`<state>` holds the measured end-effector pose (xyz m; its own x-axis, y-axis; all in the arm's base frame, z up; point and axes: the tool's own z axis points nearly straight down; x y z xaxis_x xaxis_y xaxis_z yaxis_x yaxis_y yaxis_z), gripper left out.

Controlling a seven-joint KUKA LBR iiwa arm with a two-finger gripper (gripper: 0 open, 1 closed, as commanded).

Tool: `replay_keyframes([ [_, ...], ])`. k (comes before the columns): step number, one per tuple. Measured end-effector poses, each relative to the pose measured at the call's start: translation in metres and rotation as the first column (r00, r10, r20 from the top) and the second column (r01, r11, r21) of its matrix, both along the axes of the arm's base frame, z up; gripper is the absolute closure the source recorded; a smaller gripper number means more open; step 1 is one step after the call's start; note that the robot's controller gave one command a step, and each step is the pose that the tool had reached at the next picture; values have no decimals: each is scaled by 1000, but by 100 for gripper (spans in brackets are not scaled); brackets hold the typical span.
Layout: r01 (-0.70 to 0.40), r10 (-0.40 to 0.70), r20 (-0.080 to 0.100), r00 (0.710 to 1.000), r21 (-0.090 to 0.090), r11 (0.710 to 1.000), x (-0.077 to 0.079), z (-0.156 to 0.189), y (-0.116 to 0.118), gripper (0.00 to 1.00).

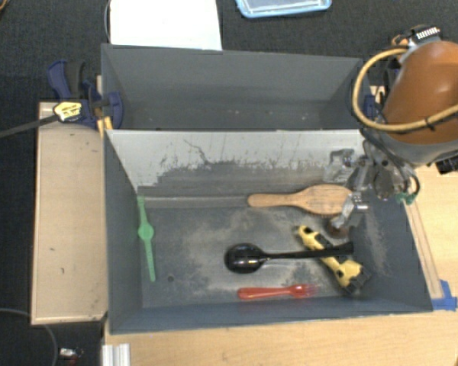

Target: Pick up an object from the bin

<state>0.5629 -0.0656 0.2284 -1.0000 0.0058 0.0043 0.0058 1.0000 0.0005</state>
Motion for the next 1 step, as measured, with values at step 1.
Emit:
replay_keyframes([
  [1,-3,3,8,1000,-1,1000,1,4,0,0],
])
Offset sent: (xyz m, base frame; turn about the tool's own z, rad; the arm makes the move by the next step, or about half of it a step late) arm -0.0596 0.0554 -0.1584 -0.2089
